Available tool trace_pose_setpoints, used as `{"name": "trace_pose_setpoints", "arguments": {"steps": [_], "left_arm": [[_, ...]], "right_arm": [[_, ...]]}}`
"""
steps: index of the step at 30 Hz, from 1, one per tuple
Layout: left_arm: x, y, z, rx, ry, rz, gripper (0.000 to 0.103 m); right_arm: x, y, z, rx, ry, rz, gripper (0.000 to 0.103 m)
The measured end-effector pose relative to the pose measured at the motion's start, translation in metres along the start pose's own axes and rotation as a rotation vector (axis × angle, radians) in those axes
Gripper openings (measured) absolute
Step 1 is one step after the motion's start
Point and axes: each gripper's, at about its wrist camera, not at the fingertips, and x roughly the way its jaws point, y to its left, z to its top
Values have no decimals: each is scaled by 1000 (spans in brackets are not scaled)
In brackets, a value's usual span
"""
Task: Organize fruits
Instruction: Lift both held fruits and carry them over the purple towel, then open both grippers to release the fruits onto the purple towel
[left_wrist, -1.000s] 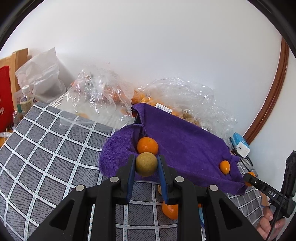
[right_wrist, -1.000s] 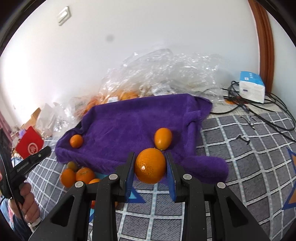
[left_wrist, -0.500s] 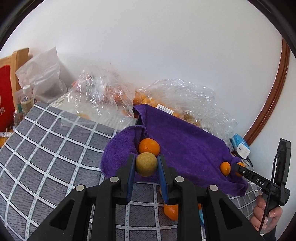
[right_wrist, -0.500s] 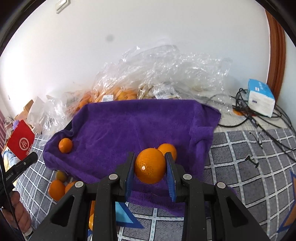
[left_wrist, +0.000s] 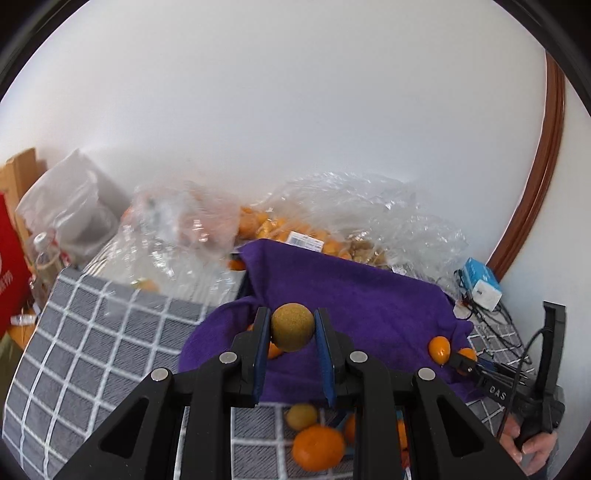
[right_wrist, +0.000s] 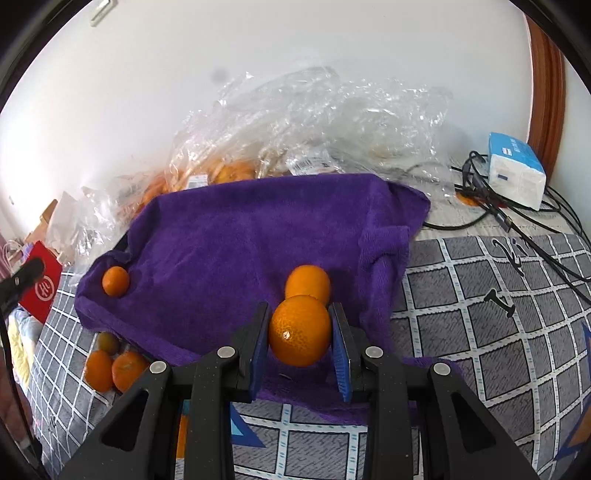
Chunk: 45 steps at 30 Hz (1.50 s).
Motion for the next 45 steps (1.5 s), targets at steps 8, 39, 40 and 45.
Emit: {"name": "trace_pose_setpoints", "arguments": {"steps": [8,39,40,45], "left_arm": [[60,-22,-2,22,121,20,23],[68,-13,-20,27,191,15,23],[64,-11,-17,23,178,19,24],[44,-3,-14,21,148,48,33]], "right_arm": [[9,0,-1,-4,25,-41,31],[-14,0,1,19,-55,-51,47],[-15,2,1,11,-57,-57,47],[-17,11,-5,-25,-68,-83,46]]}}
